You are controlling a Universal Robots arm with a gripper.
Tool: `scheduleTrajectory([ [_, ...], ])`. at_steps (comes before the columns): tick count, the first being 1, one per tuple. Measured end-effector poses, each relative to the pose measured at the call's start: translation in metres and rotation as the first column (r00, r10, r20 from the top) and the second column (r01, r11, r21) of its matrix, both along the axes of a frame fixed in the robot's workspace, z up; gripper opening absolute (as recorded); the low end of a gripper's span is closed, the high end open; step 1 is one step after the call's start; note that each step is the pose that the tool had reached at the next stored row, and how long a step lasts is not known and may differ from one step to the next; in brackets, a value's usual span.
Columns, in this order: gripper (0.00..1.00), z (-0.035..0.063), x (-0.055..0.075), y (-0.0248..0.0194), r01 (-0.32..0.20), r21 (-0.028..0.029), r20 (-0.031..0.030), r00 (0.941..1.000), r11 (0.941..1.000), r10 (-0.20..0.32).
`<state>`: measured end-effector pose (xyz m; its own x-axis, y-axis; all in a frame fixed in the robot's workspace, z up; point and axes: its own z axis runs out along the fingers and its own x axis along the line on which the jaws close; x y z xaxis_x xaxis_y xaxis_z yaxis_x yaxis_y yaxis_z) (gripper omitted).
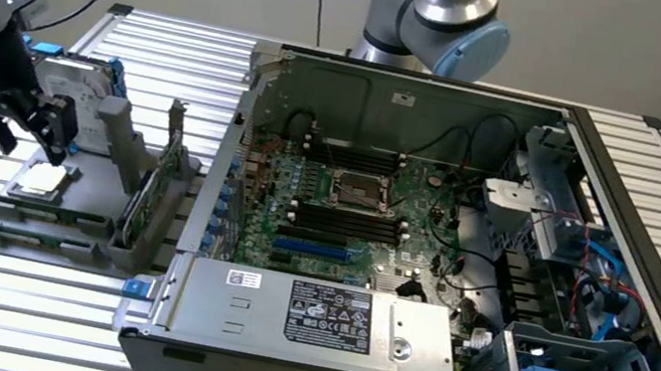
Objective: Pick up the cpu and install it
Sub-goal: 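Pick up the cpu and move it towards the insertion slot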
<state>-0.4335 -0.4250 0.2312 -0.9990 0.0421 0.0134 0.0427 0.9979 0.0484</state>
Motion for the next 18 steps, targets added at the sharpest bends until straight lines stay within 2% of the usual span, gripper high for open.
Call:
scheduleTrajectory([
  [7,0.65,-0.0127,0.000,-0.0003,0.000,0.0022,0.0000,1.0000,1.0000,0.000],
  [16,0.65,-0.0277,-0.003,-0.0003,0.000,0.0180,0.0003,1.0000,0.9998,0.000],
  [18,0.65,-0.0306,-0.004,-0.0006,0.000,0.0232,0.0004,1.0000,0.9997,0.000],
])
